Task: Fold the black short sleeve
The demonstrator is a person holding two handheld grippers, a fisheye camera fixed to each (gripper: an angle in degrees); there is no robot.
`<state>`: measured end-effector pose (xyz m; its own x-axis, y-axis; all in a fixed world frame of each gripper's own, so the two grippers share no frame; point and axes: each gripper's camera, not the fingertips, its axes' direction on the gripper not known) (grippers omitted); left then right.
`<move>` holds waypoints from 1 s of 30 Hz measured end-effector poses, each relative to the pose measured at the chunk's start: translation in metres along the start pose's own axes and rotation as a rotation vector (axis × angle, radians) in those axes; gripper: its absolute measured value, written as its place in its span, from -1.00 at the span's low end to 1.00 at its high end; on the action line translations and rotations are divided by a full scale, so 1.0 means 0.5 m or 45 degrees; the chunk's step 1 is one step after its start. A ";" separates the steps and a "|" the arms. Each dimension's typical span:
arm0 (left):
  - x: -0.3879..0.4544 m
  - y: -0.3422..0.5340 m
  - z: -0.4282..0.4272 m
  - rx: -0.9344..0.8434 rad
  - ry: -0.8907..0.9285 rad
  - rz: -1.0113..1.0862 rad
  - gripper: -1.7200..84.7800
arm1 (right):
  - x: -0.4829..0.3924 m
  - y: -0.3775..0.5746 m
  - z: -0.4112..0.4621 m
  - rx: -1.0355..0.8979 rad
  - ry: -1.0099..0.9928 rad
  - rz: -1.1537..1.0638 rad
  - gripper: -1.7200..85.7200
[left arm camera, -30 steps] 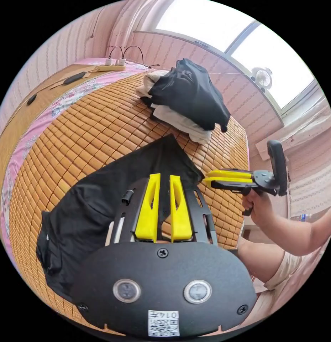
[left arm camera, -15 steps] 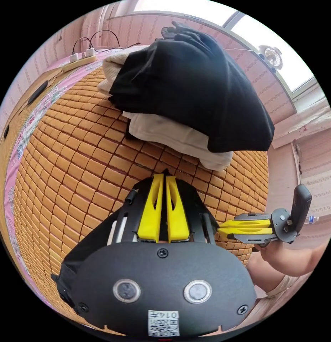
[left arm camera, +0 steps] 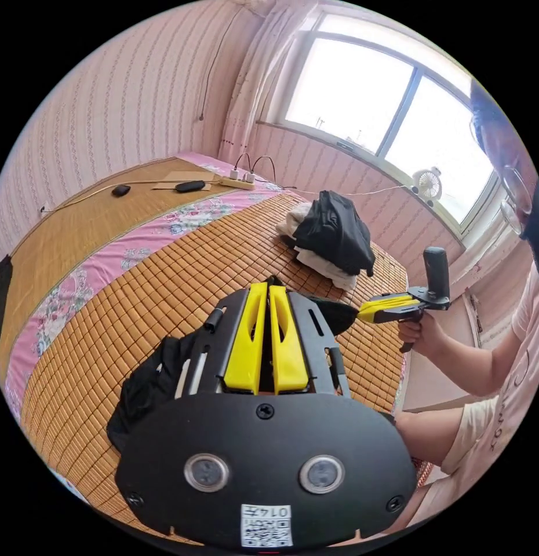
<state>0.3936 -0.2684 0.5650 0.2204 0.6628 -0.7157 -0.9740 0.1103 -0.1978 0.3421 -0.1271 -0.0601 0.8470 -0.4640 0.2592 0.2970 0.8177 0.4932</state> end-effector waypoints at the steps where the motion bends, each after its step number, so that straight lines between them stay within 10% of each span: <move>1: -0.006 0.027 -0.020 -0.006 -0.007 -0.025 -0.98 | -0.031 -0.004 0.018 -0.054 -0.072 -0.061 -0.95; 11: -0.081 0.488 -0.064 -0.323 -0.024 -0.652 -0.88 | -0.206 0.128 0.289 -0.836 -0.215 -0.209 -0.91; 30: -0.073 0.451 0.064 -0.414 -0.149 -0.483 -0.98 | -0.328 0.040 0.443 -0.785 0.347 -0.360 -0.93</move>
<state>0.1641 -0.2438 0.5680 0.5301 0.7010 -0.4771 -0.7558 0.1355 -0.6407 0.1114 -0.1101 0.0910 0.7568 -0.6505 -0.0643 0.6471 0.7595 -0.0670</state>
